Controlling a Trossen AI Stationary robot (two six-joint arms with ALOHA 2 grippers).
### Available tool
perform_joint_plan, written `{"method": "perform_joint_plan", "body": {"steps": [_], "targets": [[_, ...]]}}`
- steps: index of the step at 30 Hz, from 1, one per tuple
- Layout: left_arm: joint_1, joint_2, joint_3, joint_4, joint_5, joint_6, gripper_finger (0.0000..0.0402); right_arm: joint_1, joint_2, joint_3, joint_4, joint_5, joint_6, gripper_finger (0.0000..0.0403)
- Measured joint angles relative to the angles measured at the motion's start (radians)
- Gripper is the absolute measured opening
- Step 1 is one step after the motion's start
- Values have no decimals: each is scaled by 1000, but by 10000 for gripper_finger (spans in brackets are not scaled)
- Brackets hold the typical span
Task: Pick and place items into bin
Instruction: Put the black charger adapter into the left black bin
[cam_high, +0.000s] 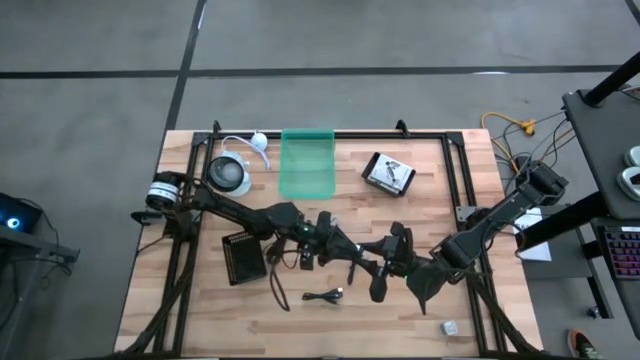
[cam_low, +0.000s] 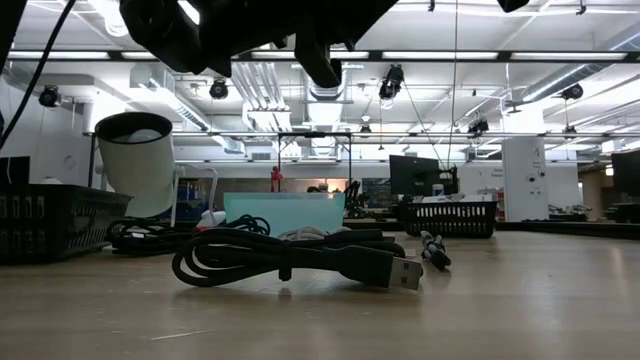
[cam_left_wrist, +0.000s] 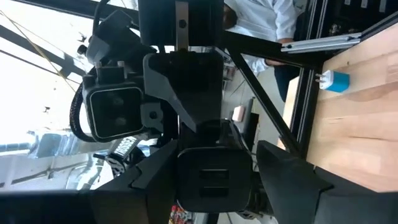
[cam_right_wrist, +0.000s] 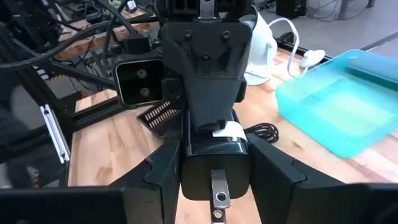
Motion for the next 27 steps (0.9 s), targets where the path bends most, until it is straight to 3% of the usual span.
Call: {"method": "perform_joint_plan", "body": {"steps": [9, 18, 27], "targets": [[0, 0, 3, -1, 1, -24, 191, 0, 0, 5, -3, -2, 0, 136], [0, 0, 9, -1, 3, -70, 136, 0, 1, 5, -3, 0, 5, 136], [0, -2, 9, -4, 2, -66, 134, 0, 1, 5, -4, 2, 4, 136]]}}
